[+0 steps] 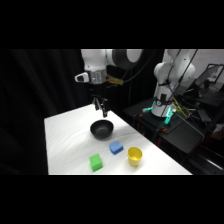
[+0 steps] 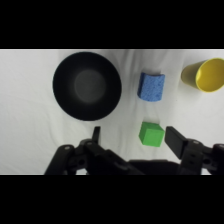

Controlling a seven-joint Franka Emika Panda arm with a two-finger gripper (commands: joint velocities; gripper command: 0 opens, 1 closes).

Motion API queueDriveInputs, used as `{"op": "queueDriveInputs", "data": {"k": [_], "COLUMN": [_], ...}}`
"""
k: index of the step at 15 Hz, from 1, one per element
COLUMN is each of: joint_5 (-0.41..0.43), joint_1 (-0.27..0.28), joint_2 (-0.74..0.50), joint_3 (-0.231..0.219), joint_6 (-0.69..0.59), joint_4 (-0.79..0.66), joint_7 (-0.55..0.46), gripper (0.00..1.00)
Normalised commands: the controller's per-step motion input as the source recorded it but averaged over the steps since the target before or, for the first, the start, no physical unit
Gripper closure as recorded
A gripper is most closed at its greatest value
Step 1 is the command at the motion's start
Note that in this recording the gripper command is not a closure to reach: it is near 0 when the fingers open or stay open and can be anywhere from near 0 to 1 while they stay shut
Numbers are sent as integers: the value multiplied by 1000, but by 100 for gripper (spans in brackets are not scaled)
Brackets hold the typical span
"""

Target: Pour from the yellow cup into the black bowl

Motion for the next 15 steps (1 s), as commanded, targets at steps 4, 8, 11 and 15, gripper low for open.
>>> {"op": "queueDriveInputs", "data": {"k": [4,8,11,15], "joint_5": [-36,3,68,128], "joint_1": [-1,79,146,163], "joint_2": [-57,-192,-228,-188], "joint_3": [33,95,148,166], "joint_6": [8,103,213,350], "joint_4": [-55,-240,-293,-280], "joint_7": [113,213,234,162], "gripper": [0,0,0,0]}}
